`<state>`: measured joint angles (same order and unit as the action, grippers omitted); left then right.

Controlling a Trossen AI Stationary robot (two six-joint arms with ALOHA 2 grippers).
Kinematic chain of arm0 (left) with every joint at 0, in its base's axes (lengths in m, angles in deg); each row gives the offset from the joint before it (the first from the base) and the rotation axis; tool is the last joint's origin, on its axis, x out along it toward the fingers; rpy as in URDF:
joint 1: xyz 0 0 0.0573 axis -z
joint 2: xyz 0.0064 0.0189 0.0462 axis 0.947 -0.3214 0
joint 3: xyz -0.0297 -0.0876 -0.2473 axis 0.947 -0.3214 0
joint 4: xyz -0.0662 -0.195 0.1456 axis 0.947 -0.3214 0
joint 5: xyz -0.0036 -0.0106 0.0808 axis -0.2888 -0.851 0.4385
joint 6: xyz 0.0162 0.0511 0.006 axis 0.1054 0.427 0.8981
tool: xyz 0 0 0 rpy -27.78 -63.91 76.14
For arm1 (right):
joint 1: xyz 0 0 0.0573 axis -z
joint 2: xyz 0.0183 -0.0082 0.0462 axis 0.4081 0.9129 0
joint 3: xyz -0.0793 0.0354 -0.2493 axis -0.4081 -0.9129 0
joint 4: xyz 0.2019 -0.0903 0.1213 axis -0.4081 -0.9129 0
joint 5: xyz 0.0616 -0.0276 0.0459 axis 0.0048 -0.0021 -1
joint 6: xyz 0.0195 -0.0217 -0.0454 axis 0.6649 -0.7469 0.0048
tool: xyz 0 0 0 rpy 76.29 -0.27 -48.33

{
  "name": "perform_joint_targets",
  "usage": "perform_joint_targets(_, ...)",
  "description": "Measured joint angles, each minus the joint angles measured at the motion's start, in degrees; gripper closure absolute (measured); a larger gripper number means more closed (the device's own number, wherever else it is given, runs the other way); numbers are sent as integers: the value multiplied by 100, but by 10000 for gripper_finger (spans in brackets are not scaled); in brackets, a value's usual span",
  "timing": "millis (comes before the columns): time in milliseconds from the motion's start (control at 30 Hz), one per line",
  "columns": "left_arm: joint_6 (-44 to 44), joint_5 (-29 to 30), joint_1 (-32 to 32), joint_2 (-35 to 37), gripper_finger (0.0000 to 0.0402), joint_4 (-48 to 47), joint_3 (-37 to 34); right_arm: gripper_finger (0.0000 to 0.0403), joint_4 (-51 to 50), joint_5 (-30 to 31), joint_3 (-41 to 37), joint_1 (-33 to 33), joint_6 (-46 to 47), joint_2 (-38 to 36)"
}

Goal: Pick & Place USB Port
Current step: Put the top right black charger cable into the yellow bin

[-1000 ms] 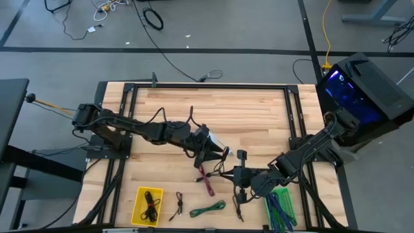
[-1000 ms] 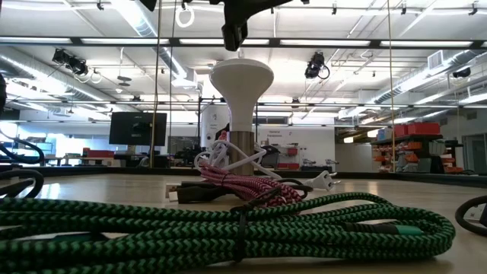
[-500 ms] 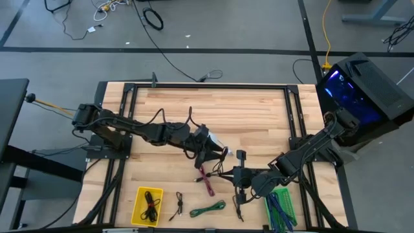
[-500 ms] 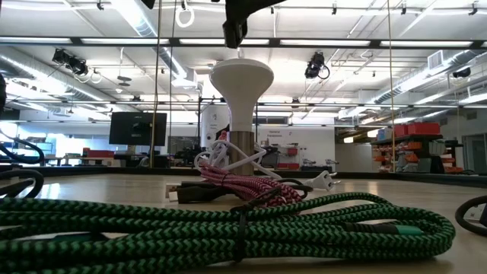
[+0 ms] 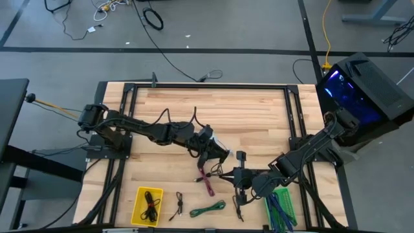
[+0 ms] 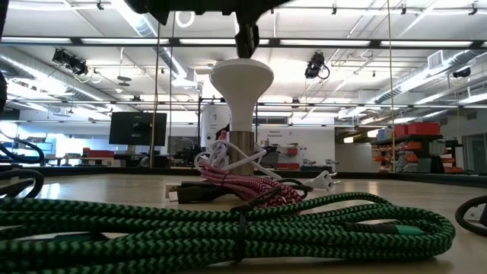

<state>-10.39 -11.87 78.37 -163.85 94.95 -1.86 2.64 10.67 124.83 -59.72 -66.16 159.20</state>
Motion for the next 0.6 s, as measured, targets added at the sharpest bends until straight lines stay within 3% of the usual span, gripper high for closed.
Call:
perform_joint_targets(67, 106, -174, 4, -1, 382, 127, 0, 403, 0, -7, 0, 0, 0, 0)
perform_joint_targets(167, 114, -252, 7, 2, 392, 153, 0, 403, 1, -2, 0, -6, -2, 0)
perform_joint_targets(500, 191, -166, 7, 2, 395, 50, 0, 402, -89, -3, 0, 0, 151, 0)
perform_joint_targets(600, 240, -170, 7, 2, 395, 40, 0, 390, -116, -242, 0, 2, 246, 0)
